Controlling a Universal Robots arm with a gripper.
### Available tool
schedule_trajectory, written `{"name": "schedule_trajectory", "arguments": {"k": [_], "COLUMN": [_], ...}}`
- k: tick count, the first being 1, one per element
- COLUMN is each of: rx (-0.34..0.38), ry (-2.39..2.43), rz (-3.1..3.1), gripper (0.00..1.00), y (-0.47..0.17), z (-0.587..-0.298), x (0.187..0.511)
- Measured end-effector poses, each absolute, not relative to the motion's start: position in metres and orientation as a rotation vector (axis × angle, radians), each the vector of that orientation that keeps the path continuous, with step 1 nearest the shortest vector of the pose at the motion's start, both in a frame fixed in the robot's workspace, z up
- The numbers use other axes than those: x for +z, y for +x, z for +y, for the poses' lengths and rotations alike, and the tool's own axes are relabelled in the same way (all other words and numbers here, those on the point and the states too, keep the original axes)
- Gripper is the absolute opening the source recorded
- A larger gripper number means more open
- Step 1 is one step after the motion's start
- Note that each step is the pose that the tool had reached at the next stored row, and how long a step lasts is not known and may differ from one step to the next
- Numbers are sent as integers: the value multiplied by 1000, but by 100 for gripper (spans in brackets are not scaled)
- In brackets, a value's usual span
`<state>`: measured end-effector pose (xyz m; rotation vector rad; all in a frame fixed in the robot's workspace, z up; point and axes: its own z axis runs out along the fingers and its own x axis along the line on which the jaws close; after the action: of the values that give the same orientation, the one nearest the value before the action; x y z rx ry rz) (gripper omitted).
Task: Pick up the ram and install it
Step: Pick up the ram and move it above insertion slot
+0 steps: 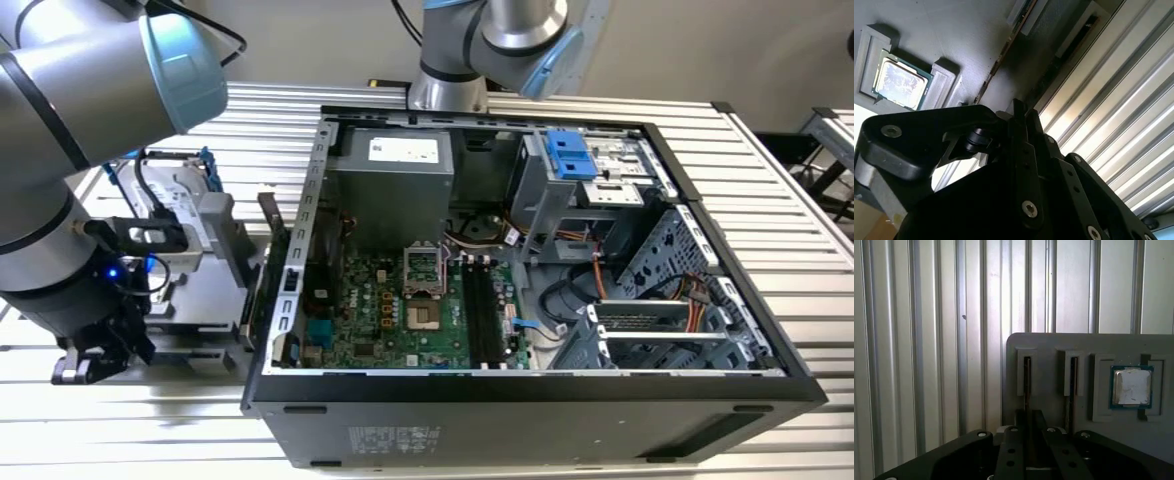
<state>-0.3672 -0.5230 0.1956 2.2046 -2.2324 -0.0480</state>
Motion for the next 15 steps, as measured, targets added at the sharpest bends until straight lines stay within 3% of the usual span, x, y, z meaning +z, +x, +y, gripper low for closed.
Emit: {"name": "schedule_trajectory", "arguments": {"k": [15], "rx": [-48], "ry": [2204], "rz": [-2232], "gripper": [0], "y": [-367], "z": [-523], "x": [196]}}
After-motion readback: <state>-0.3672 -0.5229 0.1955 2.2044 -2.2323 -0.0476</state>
